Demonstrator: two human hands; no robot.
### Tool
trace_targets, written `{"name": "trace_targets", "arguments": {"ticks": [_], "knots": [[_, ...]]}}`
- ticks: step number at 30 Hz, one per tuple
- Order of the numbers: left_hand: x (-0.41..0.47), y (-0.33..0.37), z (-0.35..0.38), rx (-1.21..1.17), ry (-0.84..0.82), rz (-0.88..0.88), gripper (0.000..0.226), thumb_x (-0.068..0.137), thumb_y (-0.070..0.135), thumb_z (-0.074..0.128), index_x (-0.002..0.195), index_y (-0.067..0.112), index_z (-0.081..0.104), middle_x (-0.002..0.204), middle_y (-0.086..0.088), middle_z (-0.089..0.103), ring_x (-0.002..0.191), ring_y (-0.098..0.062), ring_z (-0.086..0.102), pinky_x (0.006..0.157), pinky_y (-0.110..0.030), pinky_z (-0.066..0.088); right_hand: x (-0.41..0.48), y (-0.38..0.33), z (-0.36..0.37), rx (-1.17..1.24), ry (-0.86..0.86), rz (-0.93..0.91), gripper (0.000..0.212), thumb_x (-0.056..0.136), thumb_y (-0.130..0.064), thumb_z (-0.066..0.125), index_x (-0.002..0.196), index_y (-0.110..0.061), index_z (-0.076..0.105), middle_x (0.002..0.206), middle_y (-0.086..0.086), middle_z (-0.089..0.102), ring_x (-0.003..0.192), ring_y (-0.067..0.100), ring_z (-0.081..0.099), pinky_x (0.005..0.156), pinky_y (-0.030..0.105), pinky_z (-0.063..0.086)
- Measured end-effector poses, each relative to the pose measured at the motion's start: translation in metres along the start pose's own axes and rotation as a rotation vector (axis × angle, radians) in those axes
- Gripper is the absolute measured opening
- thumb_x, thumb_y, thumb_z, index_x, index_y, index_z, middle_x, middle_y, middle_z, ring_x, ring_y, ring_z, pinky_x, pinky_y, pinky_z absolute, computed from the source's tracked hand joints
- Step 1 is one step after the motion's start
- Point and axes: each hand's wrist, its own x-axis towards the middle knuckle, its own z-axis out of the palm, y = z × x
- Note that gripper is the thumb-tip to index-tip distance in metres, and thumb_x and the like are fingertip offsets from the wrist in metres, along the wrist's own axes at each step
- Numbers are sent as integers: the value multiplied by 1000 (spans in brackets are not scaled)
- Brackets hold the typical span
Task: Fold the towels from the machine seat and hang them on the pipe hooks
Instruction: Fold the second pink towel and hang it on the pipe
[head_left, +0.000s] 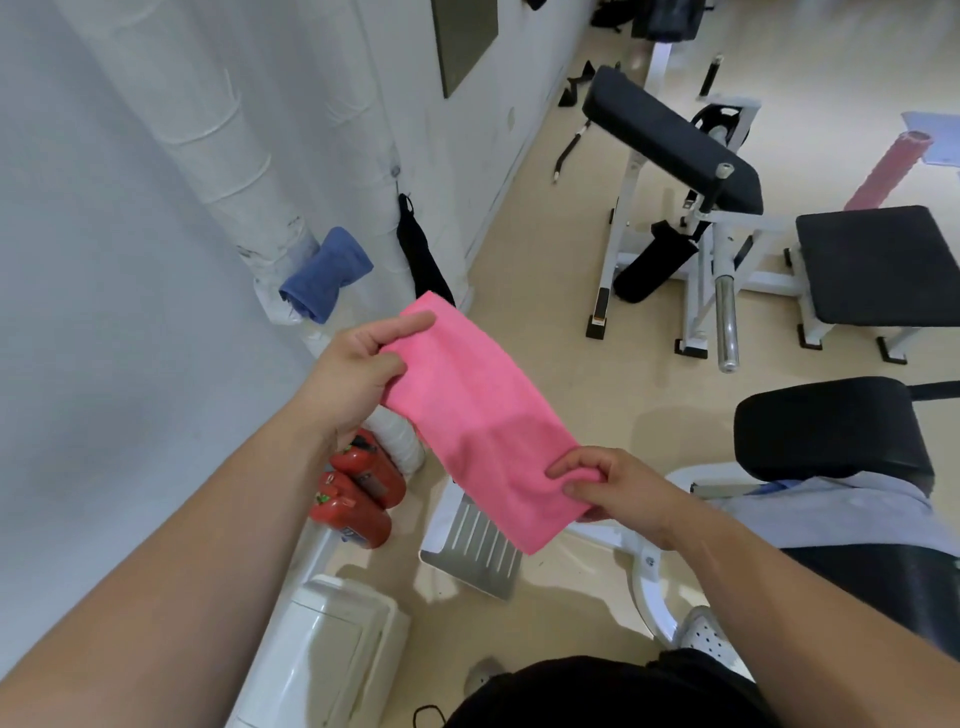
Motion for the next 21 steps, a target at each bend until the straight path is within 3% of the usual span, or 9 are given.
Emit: {"name": "trace_targets", "arguments": {"ticks": [3, 6, 10, 13, 16, 18, 19, 20, 21], "knots": [[-5, -24, -4, 48, 34, -51, 64, 84, -13, 43, 117, 32, 75, 93, -2, 62, 77, -22, 40, 64, -31, 33, -5, 3, -13, 166, 80, 36, 19, 88, 8, 66, 96, -7, 77, 114, 10, 63, 92, 25, 66, 83, 42, 62], [-14, -46, -5, 103, 55, -100, 65, 85, -13, 46, 126, 31, 71, 87, 0, 62, 71, -22, 39, 60, -31, 32, -8, 4, -23, 250, 172, 9, 26, 83, 13, 70, 100, -6, 74, 116, 14, 64, 89, 26, 67, 73, 36, 62], [-27, -68, -7, 32, 74, -179, 69, 85, -9, 47, 124, 43, 69, 78, -2, 52, 66, -26, 36, 60, -32, 33, -9, 2, -30, 379, 297, -33, 32, 89, 16, 57, 101, -9, 71, 113, 15, 58, 87, 28, 58, 72, 46, 56], [-38, -78, -2, -50, 70, -225, 70, 87, -7, 46, 128, 46, 65, 93, -8, 46, 73, -29, 39, 63, -40, 34, -9, -5, -29, 350, 387, -35, 33, 93, 12, 49, 96, -12, 71, 99, 12, 56, 71, 19, 49, 50, 27, 45], [-47, -81, 9, 5, 83, -218, 71, 86, -6, 48, 129, 49, 63, 102, -11, 59, 75, -32, 52, 71, -46, 45, -7, -11, -19, 243, 446, -43, 30, 90, 10, 55, 96, -13, 73, 93, 15, 62, 71, 23, 56, 59, 33, 49], [-53, -79, 17, 70, 78, -180, 71, 88, -8, 47, 139, 39, 58, 128, -19, 64, 103, -42, 65, 91, -56, 51, -6, -13, -10, 142, 454, -76, 30, 85, 10, 65, 99, -14, 73, 106, 17, 63, 78, 25, 63, 64, 33, 56], [-56, -79, 20, 80, 56, -170, 70, 90, -10, 46, 144, 34, 54, 138, -21, 58, 121, -47, 58, 100, -62, 45, -5, -14, -5, 62, 452, -102, 33, 82, 11, 67, 101, -15, 74, 111, 15, 59, 80, 23, 63, 63, 28, 57], [-60, -77, 24, 91, 33, -163, 70, 92, -11, 44, 147, 31, 50, 135, -19, 59, 124, -45, 54, 100, -63, 44, -5, -16, -1, -32, 446, -130, 37, 80, 12, 68, 102, -17, 74, 113, 11, 55, 82, 21, 61, 64, 25, 57], [-64, -77, 28, 103, 7, -139, 72, 92, -13, 42, 148, 32, 48, 118, -9, 67, 97, -26, 23, 91, -52, 53, -5, -19, 4, -116, 435, -158, 41, 78, 13, 67, 104, -19, 73, 113, 7, 52, 84, 18, 58, 67, 23, 56]]}}
